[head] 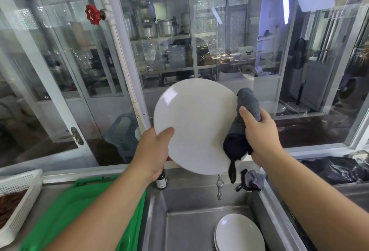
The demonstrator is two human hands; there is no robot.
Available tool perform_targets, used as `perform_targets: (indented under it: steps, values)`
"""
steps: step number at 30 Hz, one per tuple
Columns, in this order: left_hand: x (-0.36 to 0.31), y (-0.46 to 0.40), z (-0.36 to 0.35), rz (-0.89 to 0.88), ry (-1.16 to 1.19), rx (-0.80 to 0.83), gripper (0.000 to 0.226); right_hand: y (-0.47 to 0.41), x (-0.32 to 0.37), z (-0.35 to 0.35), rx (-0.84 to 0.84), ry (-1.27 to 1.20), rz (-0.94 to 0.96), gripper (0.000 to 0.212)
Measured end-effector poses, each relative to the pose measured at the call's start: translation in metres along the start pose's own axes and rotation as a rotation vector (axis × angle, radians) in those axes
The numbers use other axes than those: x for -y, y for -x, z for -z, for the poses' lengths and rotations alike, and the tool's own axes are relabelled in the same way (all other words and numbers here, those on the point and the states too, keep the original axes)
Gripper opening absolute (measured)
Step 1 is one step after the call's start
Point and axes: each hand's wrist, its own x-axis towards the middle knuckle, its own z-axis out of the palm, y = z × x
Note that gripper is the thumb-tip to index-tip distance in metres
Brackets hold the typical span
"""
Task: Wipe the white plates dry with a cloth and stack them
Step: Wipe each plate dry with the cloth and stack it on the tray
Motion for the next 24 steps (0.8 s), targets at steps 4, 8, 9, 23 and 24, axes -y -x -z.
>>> perform_targets:
  steps: [4,8,9,23,24]
  values:
    - [0.011,0.017,-0.022,-0.098,0.012,-0.169,0.032,0.031,-0.03,-0.023,-0.078,-0.269,-0.157,0.023]
    - [0.025,0.038,-0.032,-0.152,-0.026,-0.18,0.035,0.051,-0.047,-0.036,-0.115,-0.405,-0.276,0.028]
    - [0.028,0.042,-0.033,-0.149,-0.029,-0.159,0.031,0.05,-0.048,-0.035,-0.122,-0.403,-0.282,0.028]
    - [-0.032,0.004,0.032,0.237,0.05,0.103,0.023,0.017,-0.01,-0.004,0.045,0.068,0.033,0.024]
    - [-0.031,0.005,0.032,0.231,0.047,0.086,0.022,0.017,-0.009,-0.004,0.04,0.097,0.048,0.027]
